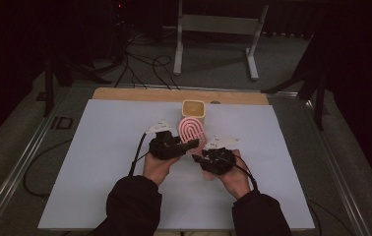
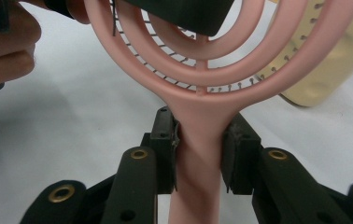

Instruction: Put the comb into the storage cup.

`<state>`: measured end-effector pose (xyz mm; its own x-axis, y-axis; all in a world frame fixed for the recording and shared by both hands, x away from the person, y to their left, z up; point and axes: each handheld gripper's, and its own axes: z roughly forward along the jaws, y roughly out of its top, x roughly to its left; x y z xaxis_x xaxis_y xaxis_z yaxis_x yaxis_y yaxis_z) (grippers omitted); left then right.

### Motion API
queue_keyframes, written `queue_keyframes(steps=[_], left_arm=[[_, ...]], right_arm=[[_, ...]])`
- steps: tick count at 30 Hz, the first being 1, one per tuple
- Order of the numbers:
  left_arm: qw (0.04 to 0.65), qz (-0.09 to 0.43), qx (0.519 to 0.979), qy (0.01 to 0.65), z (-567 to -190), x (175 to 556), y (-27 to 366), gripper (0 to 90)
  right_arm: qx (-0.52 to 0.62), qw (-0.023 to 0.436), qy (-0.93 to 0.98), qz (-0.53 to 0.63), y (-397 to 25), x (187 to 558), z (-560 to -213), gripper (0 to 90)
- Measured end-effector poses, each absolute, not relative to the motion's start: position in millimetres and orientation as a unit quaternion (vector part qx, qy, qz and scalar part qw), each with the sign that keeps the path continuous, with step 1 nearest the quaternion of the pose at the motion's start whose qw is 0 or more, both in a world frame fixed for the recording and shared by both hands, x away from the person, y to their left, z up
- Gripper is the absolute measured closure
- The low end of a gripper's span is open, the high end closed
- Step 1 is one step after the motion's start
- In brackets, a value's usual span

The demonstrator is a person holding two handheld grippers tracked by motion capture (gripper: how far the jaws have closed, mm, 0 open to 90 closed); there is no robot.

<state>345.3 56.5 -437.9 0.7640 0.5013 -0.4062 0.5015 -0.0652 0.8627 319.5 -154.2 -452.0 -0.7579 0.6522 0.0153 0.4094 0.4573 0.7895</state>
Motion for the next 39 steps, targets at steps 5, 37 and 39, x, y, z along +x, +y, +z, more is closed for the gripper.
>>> queue_keyframes(steps=[5,37,39], left_arm=[[0.591,0.001,0.728,0.348,-438,346,57,64.8],[0.596,0.015,0.717,0.361,-428,351,72,64.8],[0.594,0.016,0.719,0.36,-428,352,72,64.8]], right_arm=[[0.32,0.146,0.838,0.417,-156,320,-451,55.8],[0.368,0.165,0.813,0.42,-194,312,-456,8.9],[0.367,0.165,0.812,0.423,-197,310,-455,8.9]])
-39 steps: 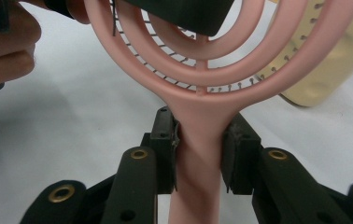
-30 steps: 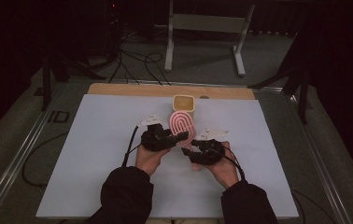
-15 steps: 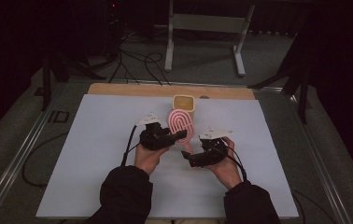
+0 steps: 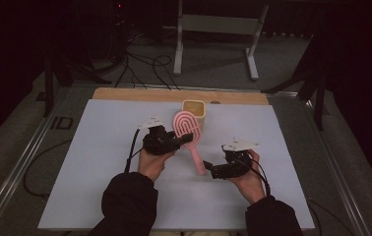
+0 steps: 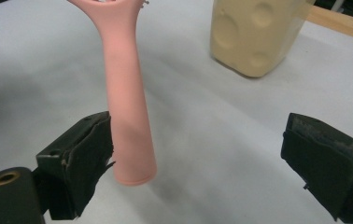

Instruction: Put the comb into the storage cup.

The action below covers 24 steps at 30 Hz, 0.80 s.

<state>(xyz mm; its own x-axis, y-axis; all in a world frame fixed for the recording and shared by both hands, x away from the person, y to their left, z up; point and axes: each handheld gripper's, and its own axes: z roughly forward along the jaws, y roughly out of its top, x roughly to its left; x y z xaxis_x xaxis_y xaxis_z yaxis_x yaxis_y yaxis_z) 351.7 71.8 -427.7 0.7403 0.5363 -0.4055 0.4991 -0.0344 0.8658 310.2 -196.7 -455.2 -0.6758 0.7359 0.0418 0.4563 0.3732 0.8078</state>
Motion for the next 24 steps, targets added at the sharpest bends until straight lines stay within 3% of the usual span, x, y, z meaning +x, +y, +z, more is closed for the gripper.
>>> queue_keyframes(steps=[24], left_arm=[[0.594,0.031,0.719,0.358,-411,359,82,64.8]], right_arm=[[0.385,0.192,0.778,0.458,-245,286,-476,9.0]])
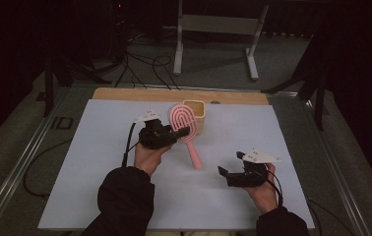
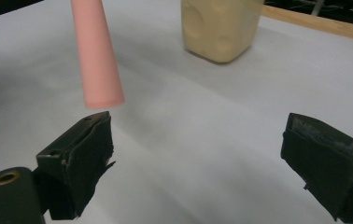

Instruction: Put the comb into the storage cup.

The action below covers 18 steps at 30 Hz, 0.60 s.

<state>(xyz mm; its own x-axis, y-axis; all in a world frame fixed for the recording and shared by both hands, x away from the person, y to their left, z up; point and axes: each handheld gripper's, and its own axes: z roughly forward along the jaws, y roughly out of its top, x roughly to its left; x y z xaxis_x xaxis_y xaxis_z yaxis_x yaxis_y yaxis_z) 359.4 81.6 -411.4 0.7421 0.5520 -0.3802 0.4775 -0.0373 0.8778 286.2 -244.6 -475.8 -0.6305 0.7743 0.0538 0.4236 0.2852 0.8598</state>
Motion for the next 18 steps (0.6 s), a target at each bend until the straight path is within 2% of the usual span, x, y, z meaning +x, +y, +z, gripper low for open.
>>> queue_keyframes(steps=[18], left_arm=[[0.588,0.045,0.726,0.354,-402,364,85,64.8]], right_arm=[[0.398,0.211,0.753,0.479,-270,267,-486,9.1]])
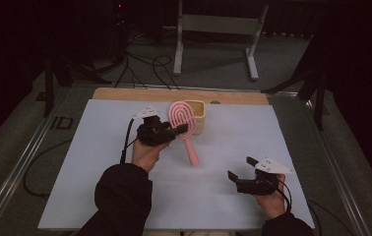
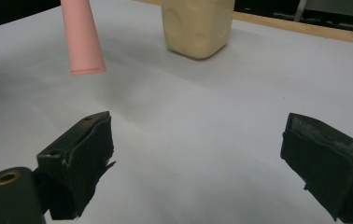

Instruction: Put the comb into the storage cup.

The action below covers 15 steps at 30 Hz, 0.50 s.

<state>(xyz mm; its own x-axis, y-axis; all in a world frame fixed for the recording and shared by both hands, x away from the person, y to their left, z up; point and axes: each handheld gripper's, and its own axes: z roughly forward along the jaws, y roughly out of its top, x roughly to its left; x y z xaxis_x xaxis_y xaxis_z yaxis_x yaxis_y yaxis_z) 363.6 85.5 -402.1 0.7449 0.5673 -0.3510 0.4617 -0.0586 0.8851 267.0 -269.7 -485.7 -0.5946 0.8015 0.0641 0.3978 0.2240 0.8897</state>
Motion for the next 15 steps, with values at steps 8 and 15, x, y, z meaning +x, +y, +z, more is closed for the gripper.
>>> queue_keyframes(steps=[8,15], left_arm=[[0.586,0.05,0.725,0.36,-401.8,368.5,88.2,64.8],[0.584,0.059,0.724,0.362,-398.9,372.8,90.8,64.8]], right_arm=[[0.397,0.21,0.752,0.483,-269.1,265.0,-488.6,9.2],[0.399,0.21,0.753,0.48,-269.1,265.0,-489.4,9.4]])
